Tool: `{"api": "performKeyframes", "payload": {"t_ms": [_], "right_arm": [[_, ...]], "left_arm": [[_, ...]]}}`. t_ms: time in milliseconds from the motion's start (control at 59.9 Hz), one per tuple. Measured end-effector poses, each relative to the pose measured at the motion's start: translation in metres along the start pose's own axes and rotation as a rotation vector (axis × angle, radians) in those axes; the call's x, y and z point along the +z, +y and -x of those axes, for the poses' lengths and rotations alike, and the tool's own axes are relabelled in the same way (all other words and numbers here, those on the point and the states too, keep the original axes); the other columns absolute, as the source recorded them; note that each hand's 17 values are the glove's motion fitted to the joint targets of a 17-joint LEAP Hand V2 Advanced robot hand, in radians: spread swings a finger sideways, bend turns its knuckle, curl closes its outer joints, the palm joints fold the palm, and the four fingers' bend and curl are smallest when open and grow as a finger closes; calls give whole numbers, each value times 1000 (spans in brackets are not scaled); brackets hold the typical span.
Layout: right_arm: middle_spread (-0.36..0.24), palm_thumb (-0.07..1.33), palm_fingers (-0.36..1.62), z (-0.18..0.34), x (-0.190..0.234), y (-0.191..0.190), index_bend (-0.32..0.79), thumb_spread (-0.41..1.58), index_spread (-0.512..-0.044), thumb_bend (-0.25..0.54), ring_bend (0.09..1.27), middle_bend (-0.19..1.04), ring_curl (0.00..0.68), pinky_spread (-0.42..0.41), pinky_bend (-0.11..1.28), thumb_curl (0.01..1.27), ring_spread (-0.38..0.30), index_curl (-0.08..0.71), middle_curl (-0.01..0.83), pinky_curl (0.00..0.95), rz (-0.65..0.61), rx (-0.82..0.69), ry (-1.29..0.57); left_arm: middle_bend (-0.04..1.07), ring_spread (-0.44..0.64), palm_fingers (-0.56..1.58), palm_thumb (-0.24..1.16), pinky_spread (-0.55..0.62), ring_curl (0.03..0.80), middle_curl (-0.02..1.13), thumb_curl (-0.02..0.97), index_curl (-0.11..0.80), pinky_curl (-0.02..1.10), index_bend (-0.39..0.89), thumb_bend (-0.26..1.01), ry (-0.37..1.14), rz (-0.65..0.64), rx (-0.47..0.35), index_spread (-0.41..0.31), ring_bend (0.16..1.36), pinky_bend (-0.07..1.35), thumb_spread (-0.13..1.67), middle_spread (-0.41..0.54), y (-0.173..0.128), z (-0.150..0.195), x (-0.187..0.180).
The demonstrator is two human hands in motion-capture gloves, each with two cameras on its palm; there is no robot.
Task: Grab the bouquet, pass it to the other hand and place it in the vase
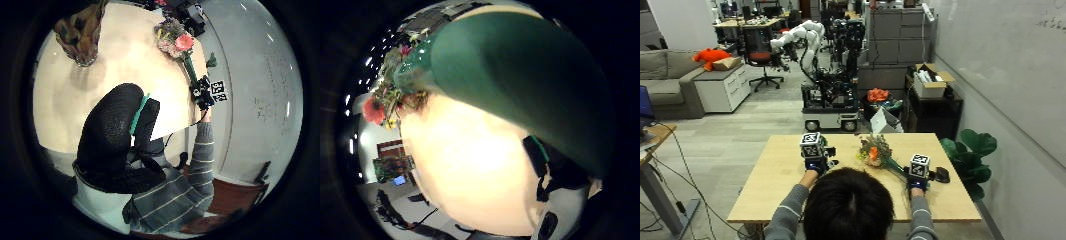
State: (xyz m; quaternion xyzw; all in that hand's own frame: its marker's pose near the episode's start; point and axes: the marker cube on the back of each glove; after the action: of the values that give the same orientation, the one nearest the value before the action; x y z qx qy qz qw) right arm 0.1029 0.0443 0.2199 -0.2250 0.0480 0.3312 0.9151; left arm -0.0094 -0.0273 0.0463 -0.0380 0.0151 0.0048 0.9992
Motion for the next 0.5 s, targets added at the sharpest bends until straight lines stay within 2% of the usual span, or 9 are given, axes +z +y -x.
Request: {"api": "performKeyframes", "payload": {"t_ms": [50,134,167,234,300,334,401,434,501], "right_arm": [[-162,771,1078,-1,-9,-8,297,1103,-283,129,465,183,287,-141,543,361,-186,310,340,302,-153,-51,27],[-189,860,1419,5,-23,-23,209,1098,-262,146,639,376,389,-271,515,385,-217,356,425,342,-324,-116,-14],[-198,880,1512,7,-26,-24,181,1090,-257,142,719,472,421,-298,510,391,-216,362,459,354,-361,-142,-55],[-197,843,1564,8,-35,-25,266,1077,-253,88,775,578,460,-302,533,382,-212,404,506,377,-432,-157,-150],[-194,786,1566,13,-60,-50,357,1076,-243,26,820,655,490,-297,581,369,-208,445,543,405,-664,-156,-312],[-191,786,1556,13,-64,-50,402,1077,-242,14,842,683,502,-289,602,369,-205,467,558,418,-668,-189,-373],[-185,821,1524,15,-74,-34,461,1084,-231,11,881,731,521,-282,649,378,-200,500,581,445,-593,-287,-532],[-180,833,1509,15,-81,-30,490,1086,-228,7,896,752,530,-275,670,381,-200,516,591,456,-584,-293,-599],[-173,877,1476,10,-89,-5,527,1085,-221,11,925,785,544,-267,700,396,-198,540,607,476,-446,-312,-699]], "left_arm": [[169,306,357,223,345,271,310,299,392,349,174,-21,11,11,6,-56,388,205,1129,135,5,-2,-3],[169,306,357,223,345,272,310,299,393,350,174,-21,59,45,30,-56,387,204,1129,135,15,-7,-8],[169,306,357,223,345,272,310,299,393,350,174,-21,34,31,7,-56,387,204,1129,135,7,-2,-3],[168,307,359,223,345,273,310,300,394,350,178,-21,28,32,0,-56,385,202,1129,135,4,1,0],[165,307,363,229,345,272,309,302,396,350,184,-17,124,68,78,-56,381,199,1130,135,19,-11,-12],[169,307,368,230,345,272,309,302,399,348,187,-18,140,62,80,-60,377,196,1131,131,23,-15,-16],[171,305,377,237,344,272,311,302,401,344,185,-18,65,-11,-25,-64,376,190,1130,127,13,-10,-13],[176,299,389,239,343,270,313,302,405,341,194,-19,79,-20,-24,-65,367,186,1131,121,11,-11,-15],[187,293,415,241,334,269,319,301,411,333,197,-20,144,-10,2,-70,358,175,1132,106,29,-25,-32]]}}
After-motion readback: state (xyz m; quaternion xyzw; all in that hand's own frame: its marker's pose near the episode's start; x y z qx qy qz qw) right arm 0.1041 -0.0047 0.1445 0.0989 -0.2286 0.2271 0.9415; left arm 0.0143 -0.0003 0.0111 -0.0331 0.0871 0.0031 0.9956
